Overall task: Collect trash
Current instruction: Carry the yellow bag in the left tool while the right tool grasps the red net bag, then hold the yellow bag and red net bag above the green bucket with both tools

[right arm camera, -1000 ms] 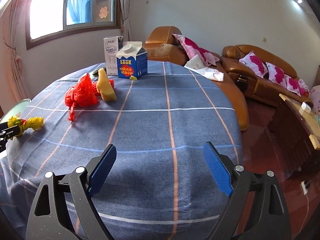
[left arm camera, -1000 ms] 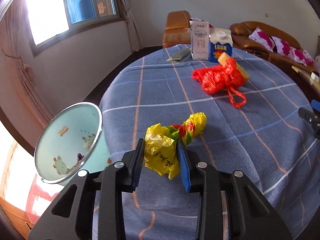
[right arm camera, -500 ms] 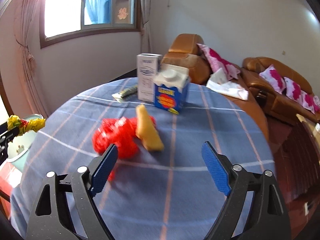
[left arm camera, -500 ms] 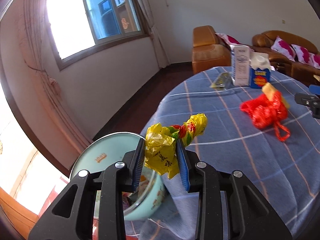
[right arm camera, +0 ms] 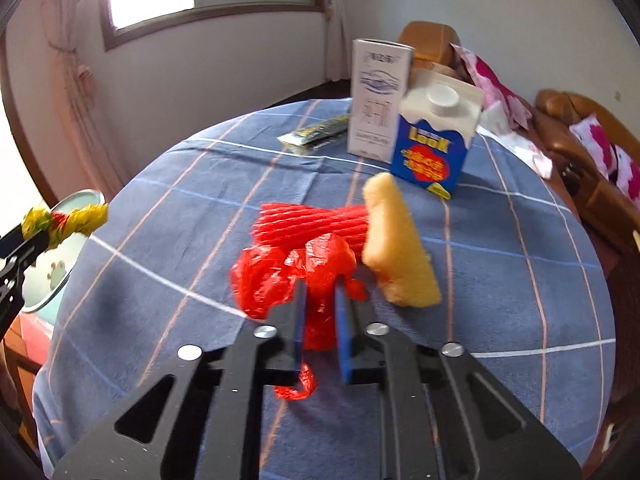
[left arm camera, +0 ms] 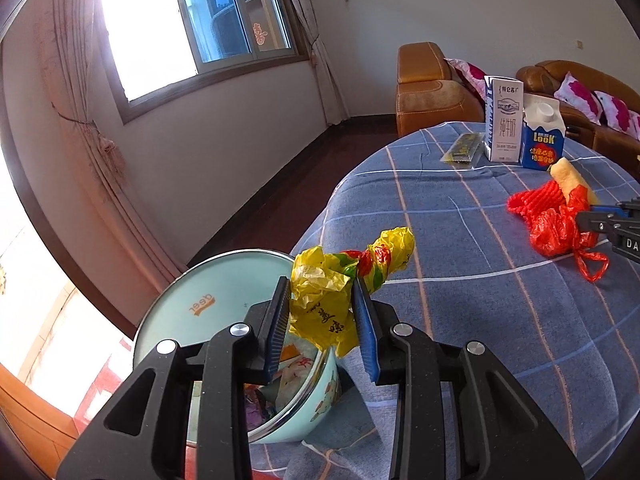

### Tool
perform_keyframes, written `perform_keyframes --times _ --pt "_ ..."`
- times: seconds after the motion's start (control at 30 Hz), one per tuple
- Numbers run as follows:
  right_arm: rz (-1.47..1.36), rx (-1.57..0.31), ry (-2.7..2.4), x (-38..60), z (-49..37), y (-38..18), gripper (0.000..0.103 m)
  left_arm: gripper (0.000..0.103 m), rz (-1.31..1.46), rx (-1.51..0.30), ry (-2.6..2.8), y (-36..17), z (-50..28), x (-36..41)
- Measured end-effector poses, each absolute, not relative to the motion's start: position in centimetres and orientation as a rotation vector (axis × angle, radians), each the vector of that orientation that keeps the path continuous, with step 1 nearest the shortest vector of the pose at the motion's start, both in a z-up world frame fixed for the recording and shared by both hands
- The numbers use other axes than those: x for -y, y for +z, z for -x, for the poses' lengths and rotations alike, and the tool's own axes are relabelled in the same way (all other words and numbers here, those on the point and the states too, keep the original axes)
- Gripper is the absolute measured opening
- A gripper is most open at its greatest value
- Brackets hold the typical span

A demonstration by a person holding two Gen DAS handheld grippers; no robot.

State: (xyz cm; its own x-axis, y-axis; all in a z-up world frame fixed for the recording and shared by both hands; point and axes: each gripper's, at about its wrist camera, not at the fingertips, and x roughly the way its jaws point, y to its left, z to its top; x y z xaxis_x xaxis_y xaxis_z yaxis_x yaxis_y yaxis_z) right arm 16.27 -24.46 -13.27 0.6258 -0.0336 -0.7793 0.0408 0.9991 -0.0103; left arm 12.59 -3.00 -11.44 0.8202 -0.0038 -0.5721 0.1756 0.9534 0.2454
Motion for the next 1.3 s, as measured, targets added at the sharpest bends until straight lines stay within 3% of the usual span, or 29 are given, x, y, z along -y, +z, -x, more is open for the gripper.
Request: perform_keyframes --times 0.43,1.3 --pt "0.086 -0.742 0.043 19.5 -16.7 -9.3 0.007 0.031 -0.32 -0.593 0.015 -10.1 -11.8 -0.3" --pt "0.201 -0.683 0.286 10.4 -21.3 -9.7 0.007 0.031 -0.336 -0.641 0.235 -10.5 -12.9 -7.7"
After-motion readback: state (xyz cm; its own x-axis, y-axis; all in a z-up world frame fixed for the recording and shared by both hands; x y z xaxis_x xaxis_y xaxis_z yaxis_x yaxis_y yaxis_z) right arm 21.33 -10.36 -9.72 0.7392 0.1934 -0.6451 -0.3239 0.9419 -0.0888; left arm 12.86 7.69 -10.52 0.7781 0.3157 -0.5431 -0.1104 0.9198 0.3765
